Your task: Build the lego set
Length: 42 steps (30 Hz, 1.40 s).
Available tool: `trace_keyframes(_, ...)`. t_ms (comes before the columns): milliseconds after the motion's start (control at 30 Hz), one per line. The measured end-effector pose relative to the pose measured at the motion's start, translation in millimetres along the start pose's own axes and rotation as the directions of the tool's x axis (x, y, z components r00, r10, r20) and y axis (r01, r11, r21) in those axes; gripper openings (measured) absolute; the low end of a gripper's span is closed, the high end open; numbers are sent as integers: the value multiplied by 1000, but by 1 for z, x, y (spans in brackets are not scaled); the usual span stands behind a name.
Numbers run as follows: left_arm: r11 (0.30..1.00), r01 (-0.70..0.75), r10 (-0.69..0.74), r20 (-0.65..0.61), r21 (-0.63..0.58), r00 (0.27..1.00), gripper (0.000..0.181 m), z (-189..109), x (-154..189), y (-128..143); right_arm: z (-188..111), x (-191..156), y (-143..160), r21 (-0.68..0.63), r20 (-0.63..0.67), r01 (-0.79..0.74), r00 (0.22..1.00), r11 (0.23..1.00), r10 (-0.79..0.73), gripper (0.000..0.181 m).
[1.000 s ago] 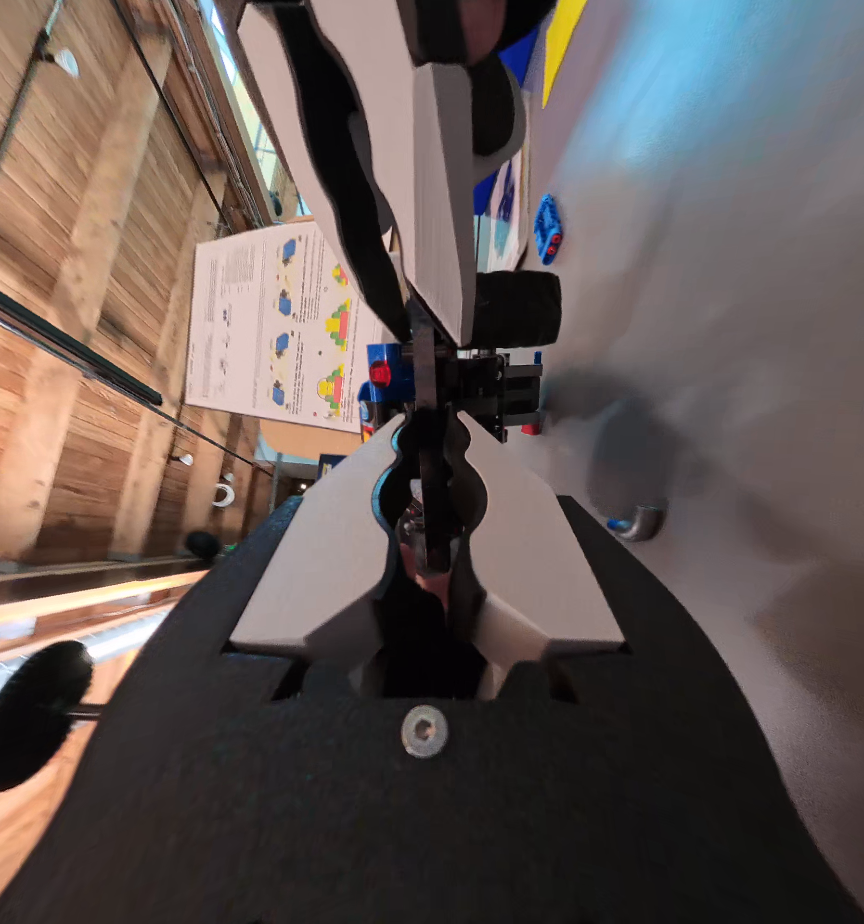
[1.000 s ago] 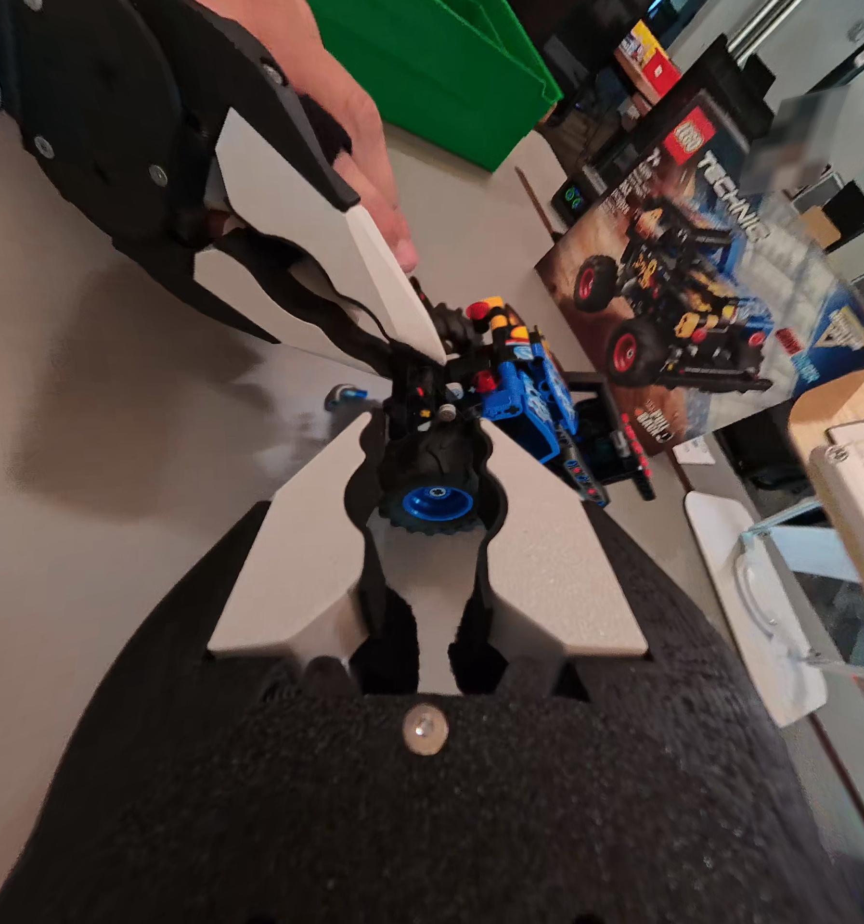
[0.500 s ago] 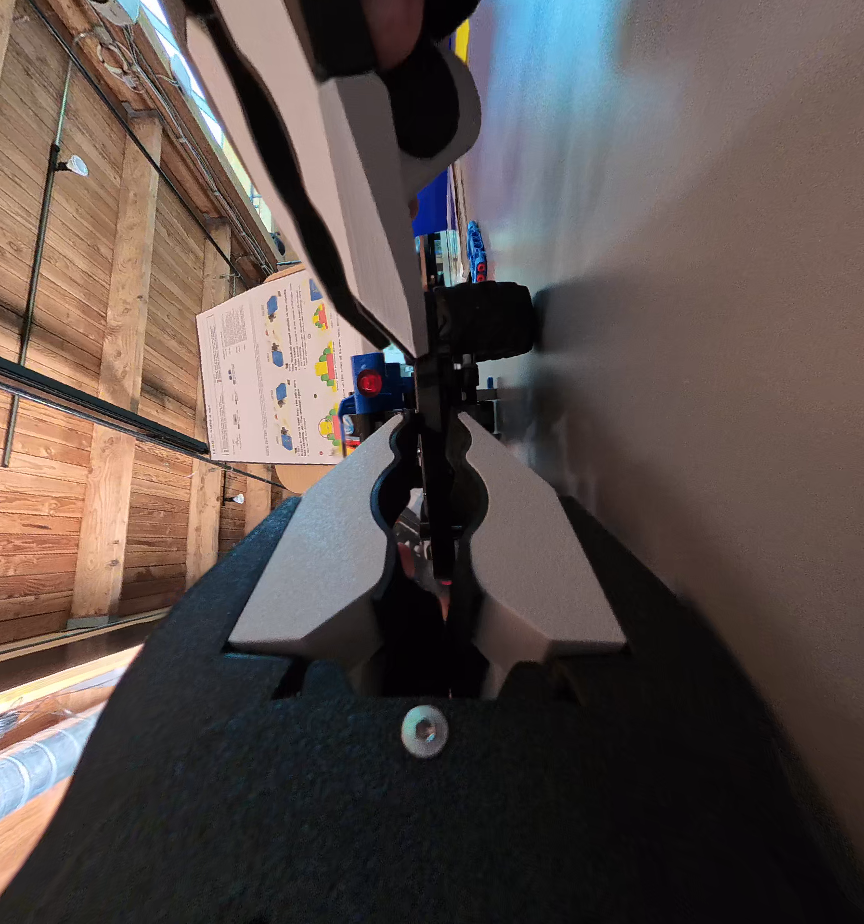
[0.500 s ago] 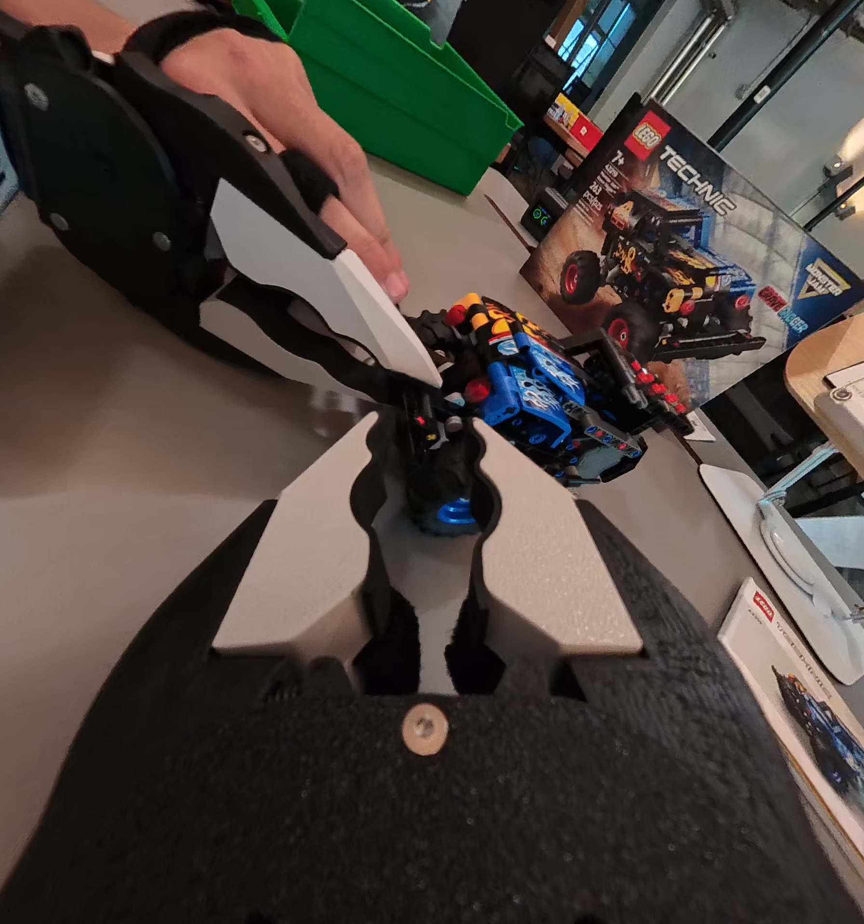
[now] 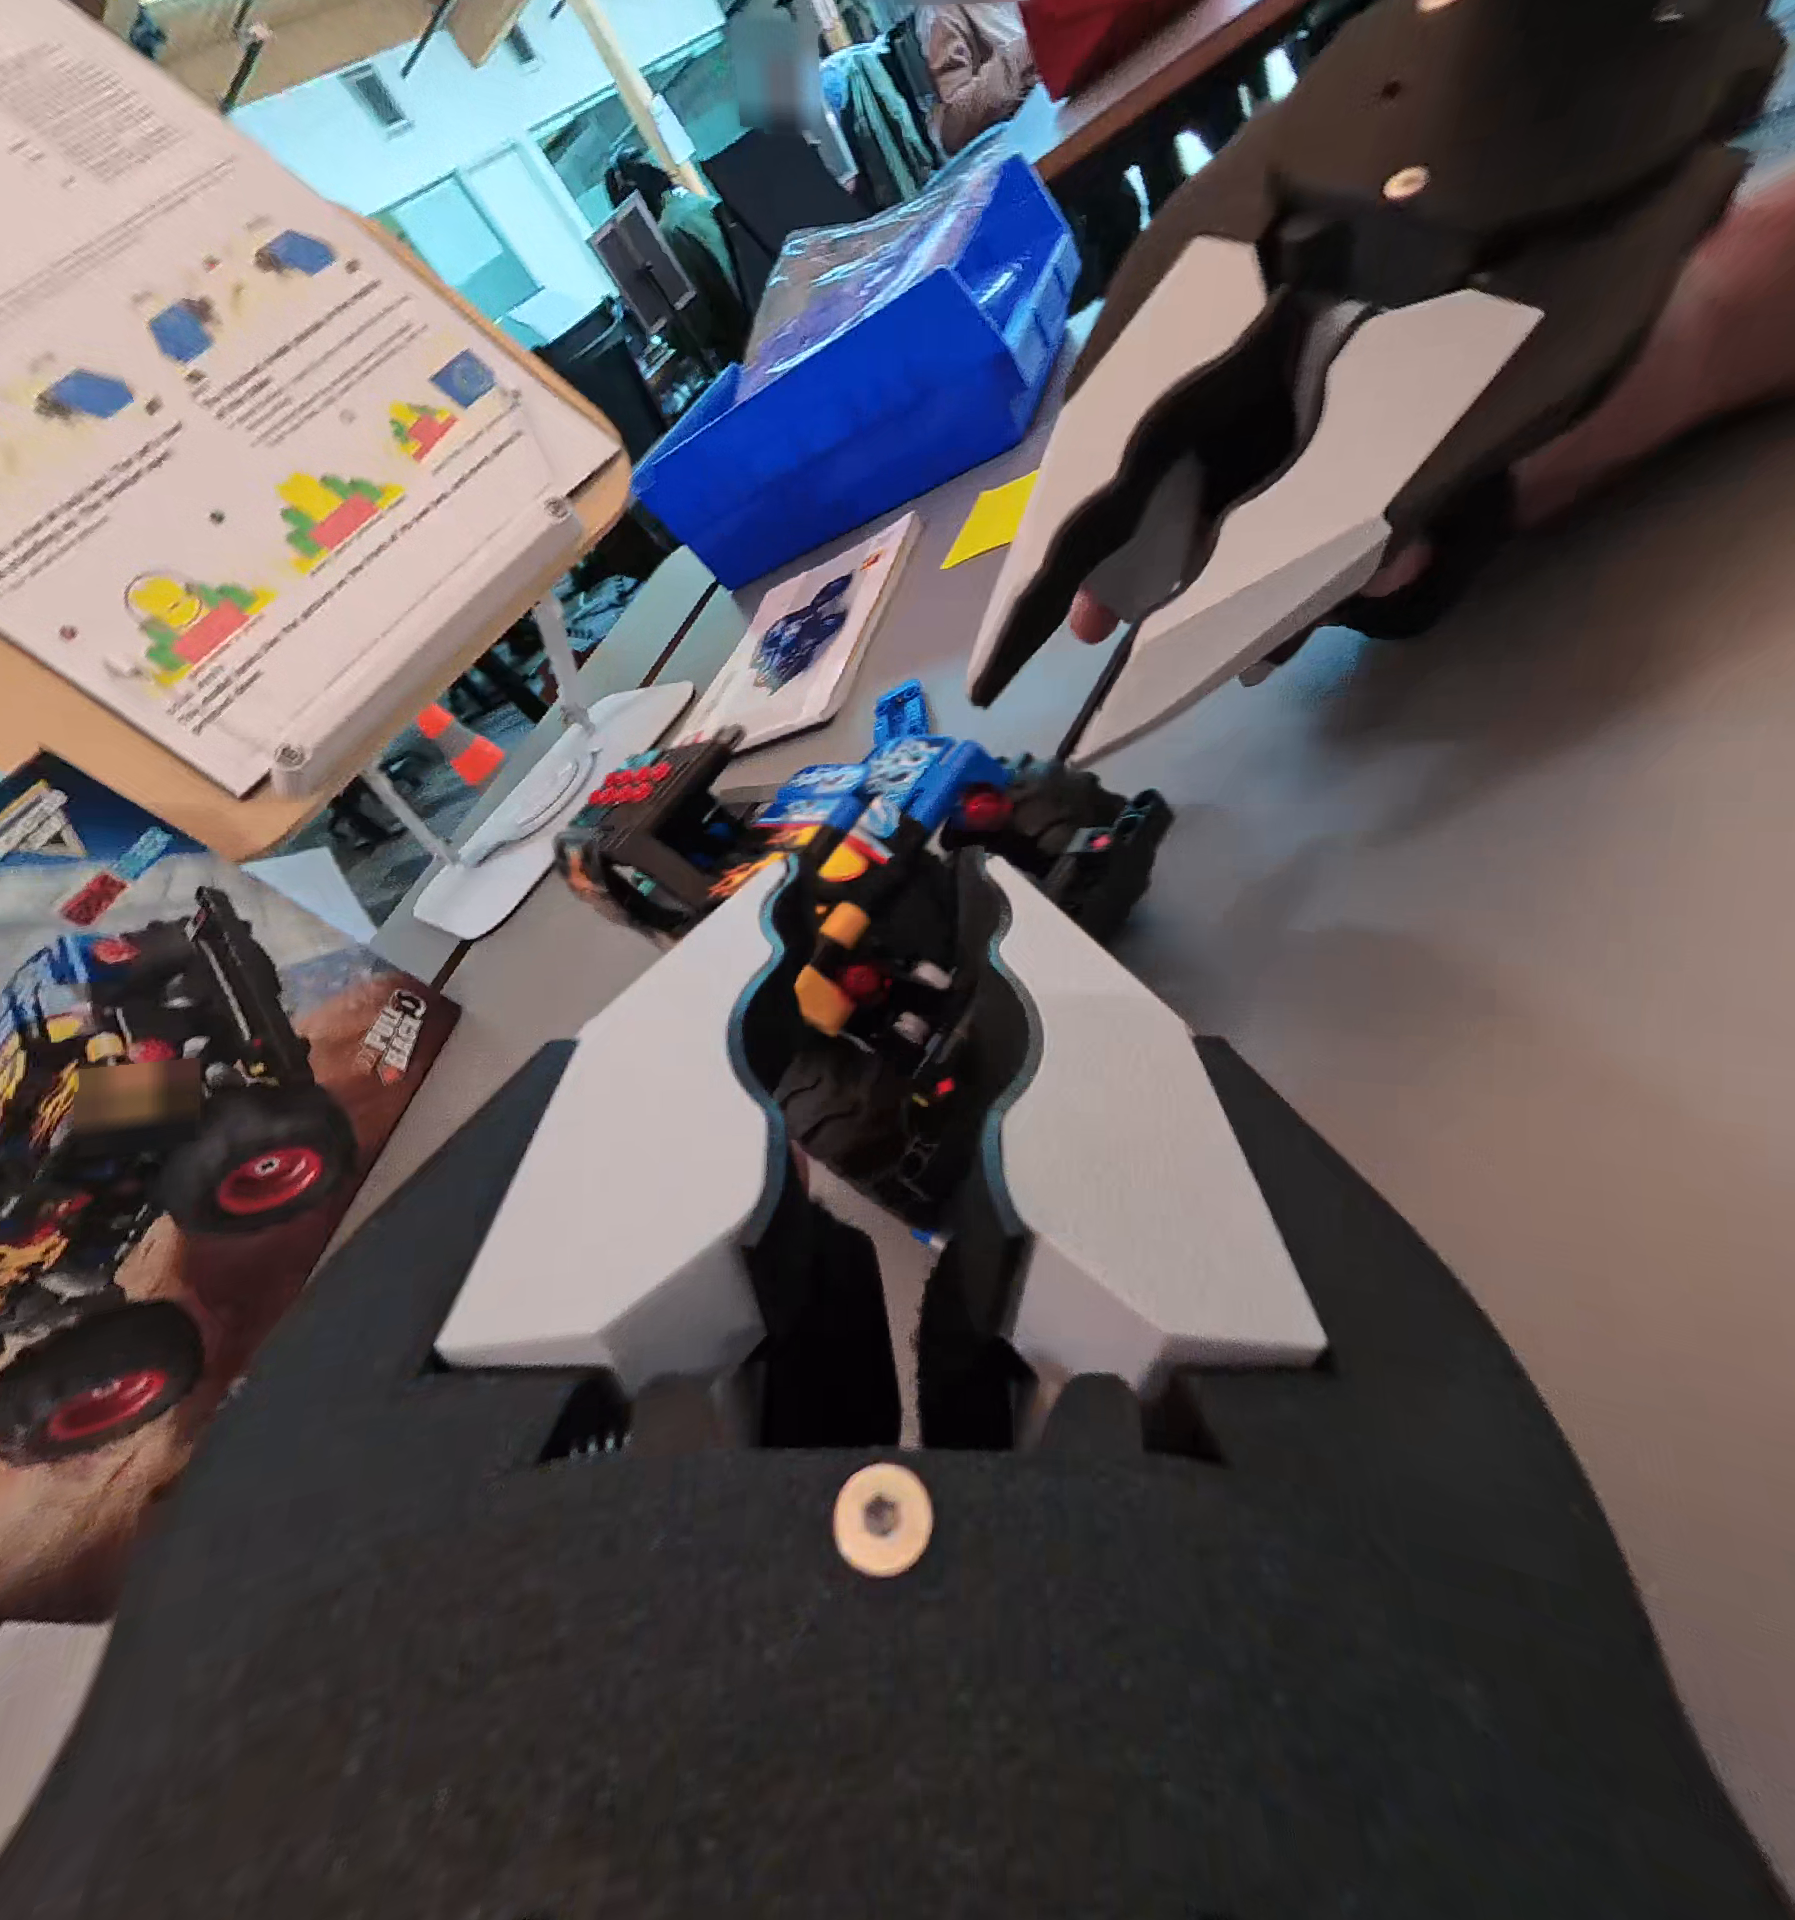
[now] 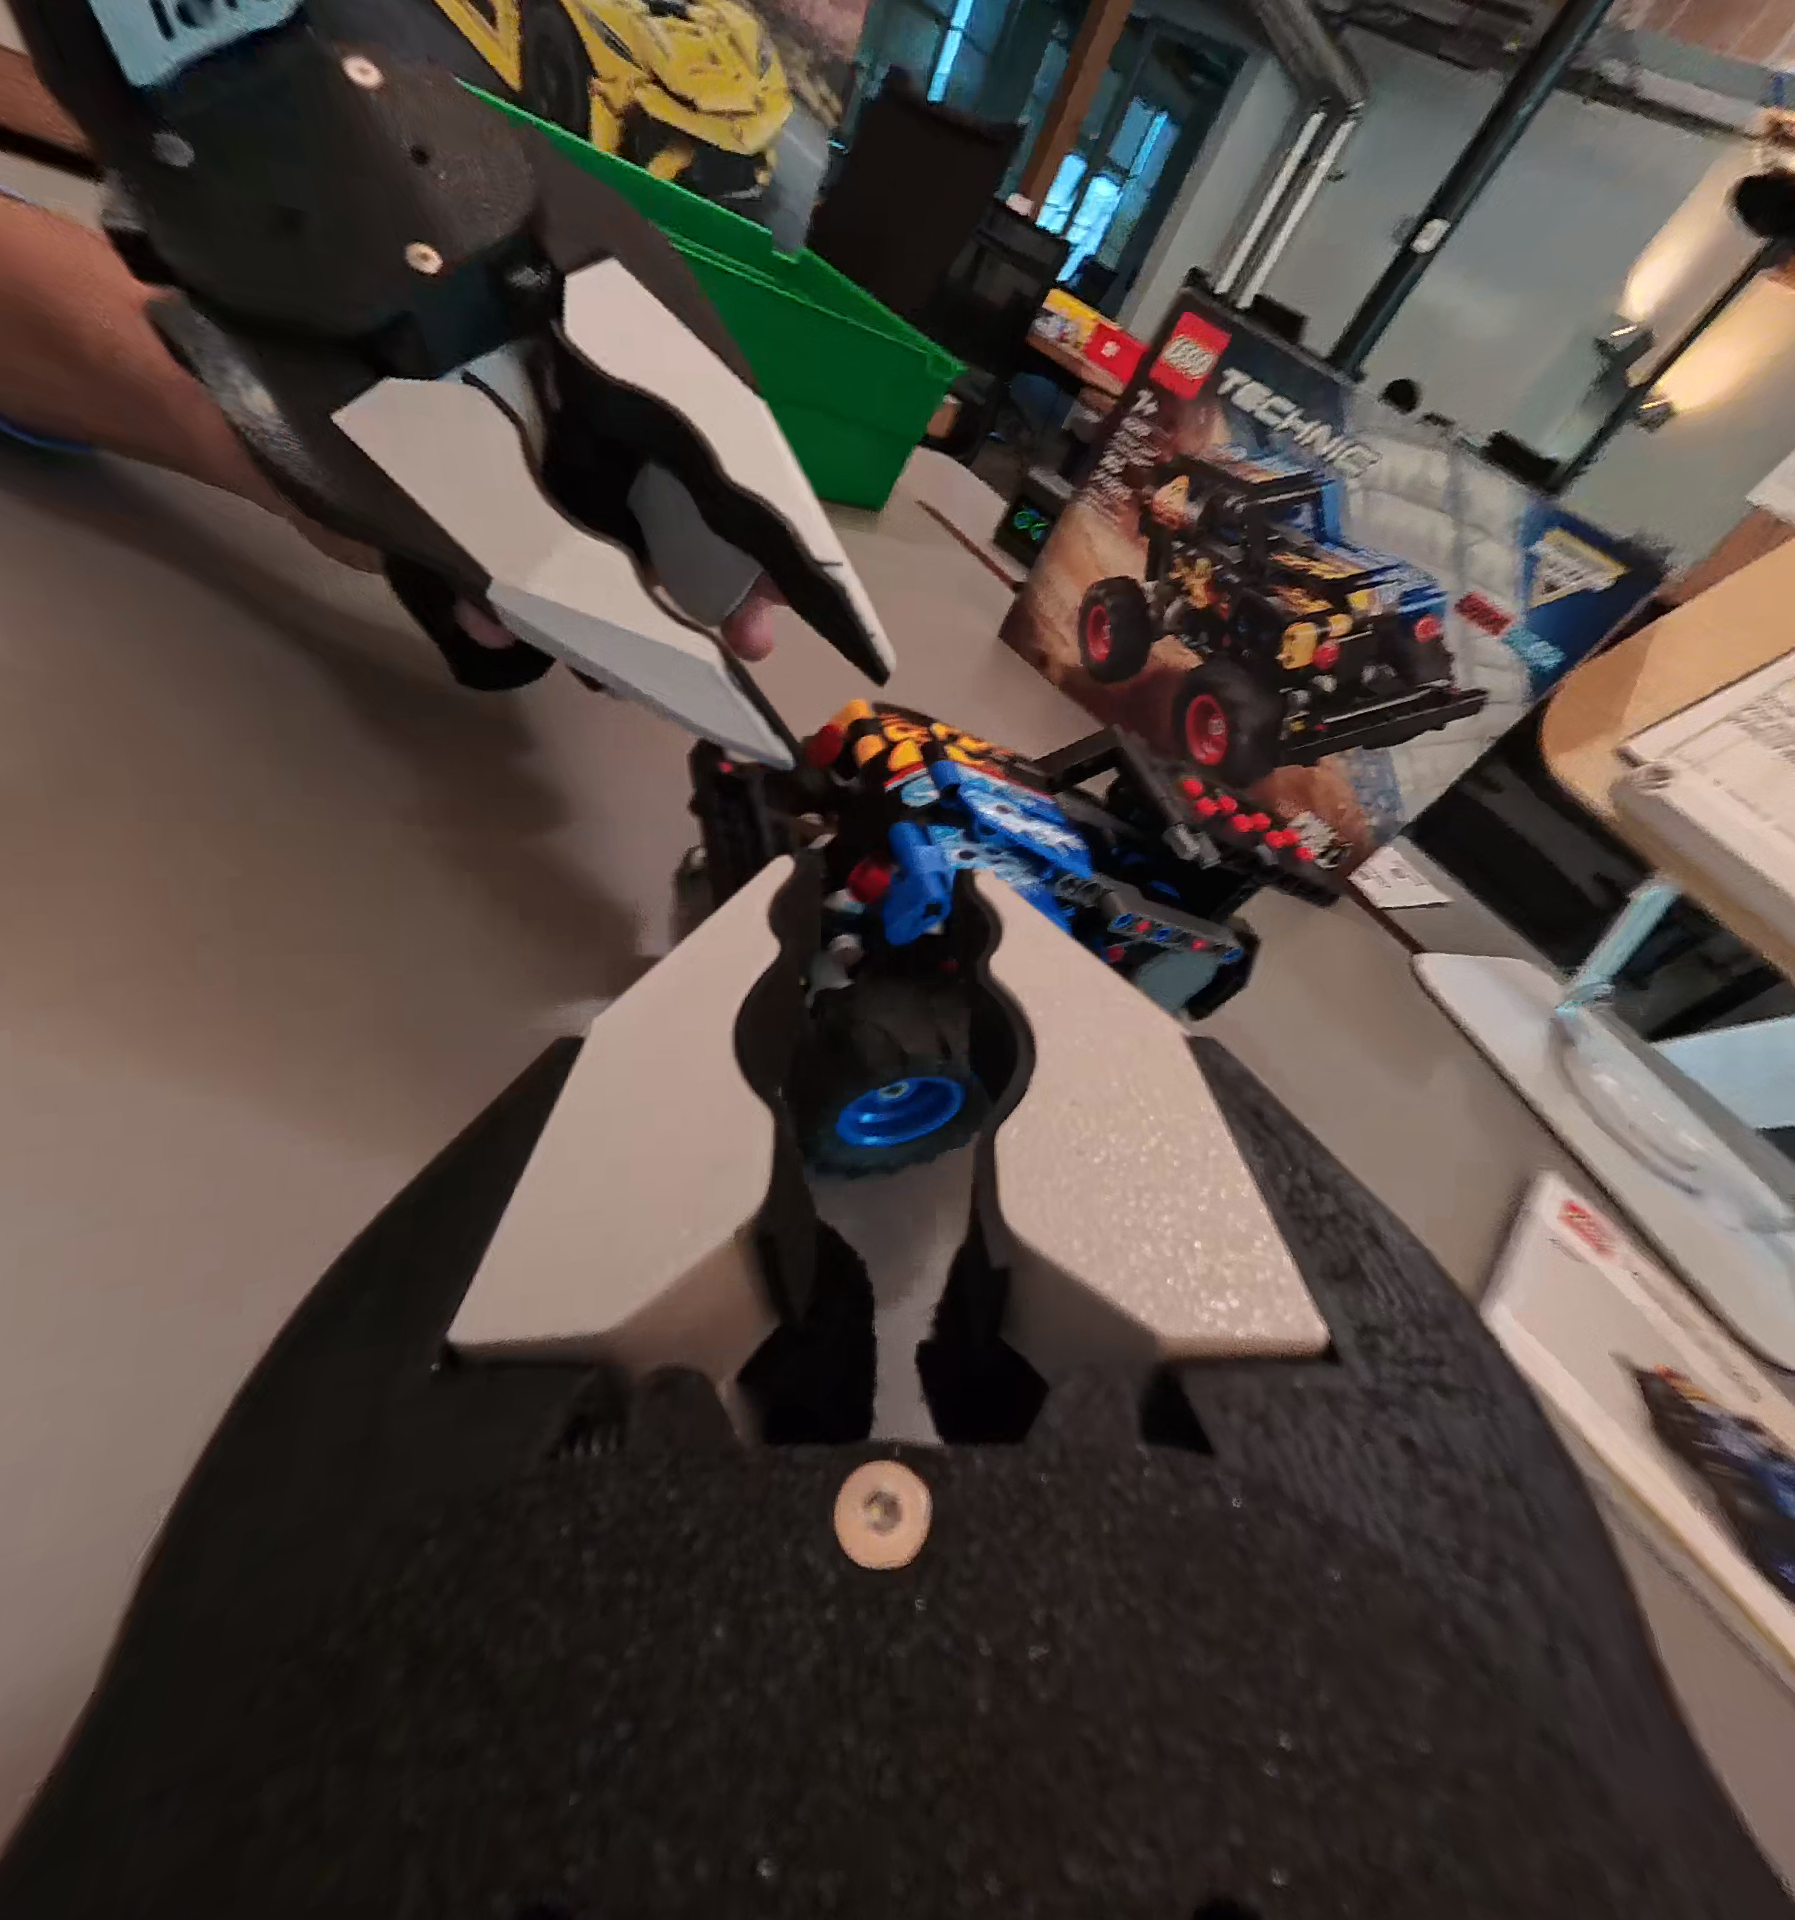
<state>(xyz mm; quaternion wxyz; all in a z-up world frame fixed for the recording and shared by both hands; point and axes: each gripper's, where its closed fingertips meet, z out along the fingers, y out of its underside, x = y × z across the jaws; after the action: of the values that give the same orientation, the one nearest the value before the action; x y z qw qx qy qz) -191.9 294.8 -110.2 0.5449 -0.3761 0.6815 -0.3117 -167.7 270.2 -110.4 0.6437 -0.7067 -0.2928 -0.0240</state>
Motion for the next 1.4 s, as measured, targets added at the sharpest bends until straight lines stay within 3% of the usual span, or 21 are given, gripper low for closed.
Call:
trace_keyframes(33, 1000, 1, -1, 6, -14, 1000, 26, 1, -2, 3, 3, 3, 0, -18, -40, 53, 998, 998, -54, 26)
trace_keyframes(233, 979, -168, 179, 88, -113, 980, 20, 1, -11, 18, 13, 0, 10, -178, -163, 411, 884, 894, -438, 24)
trace_keyframes(367, 966, -225, 236, 85, -125, 968, 24, 4, -4, 20, 14, -1, 8, -220, -203, 547, 784, 808, -586, 17)
trace_keyframes(567, 964, -236, 248, 99, -122, 964, 38, 14, -9, 12, 15, -2, 9, -258, -206, 609, 724, 750, -659, 11)
trace_keyframes(700, 953, -257, 278, 118, -162, 953, 32, 23, -12, 12, 15, 2, 10, -270, -207, 584, 741, 766, -638, 9)
trace_keyframes(767, 955, -231, 258, 137, -186, 956, 29, 26, -16, 12, 14, 3, 8, -257, -225, 573, 748, 778, -625, 0)
trace_keyframes(933, 960, -209, 239, 155, -188, 959, 27, 26, -20, 13, 14, -4, 5, -197, -186, 511, 818, 837, -544, 0)
trace_keyframes(1033, 968, -186, 214, 169, -169, 962, 26, 16, -19, 7, 9, 1, -5, -106, -128, 309, 938, 945, -321, 11)
trace_keyframes(1133, 987, 0, 26, 158, -159, 987, 23, 4, -10, -2, 3, 9, -11, -58, 52, 79, 996, 995, -76, 18)
trace_keyframes(1200, 964, 216, -197, 128, -154, 972, 22, 5, 4, -3, 5, 13, -2, -117, 209, -4, 977, 993, 28, 33)
trace_keyframes(1233, 944, 292, -275, 123, -155, 954, 24, 8, 11, -3, 8, 28, 3, -139, 211, -13, 976, 990, 43, 29)
trace_keyframes(1300, 923, 351, -321, 190, -156, 928, 27, 14, 12, 0, 15, 41, 13, -181, 303, -78, 944, 980, 131, 26)
trace_keyframes(1400, 899, 401, -356, 241, -175, 903, 24, 25, 13, 4, 21, 30, 13, -293, 504, -235, 785, 927, 359, 27)
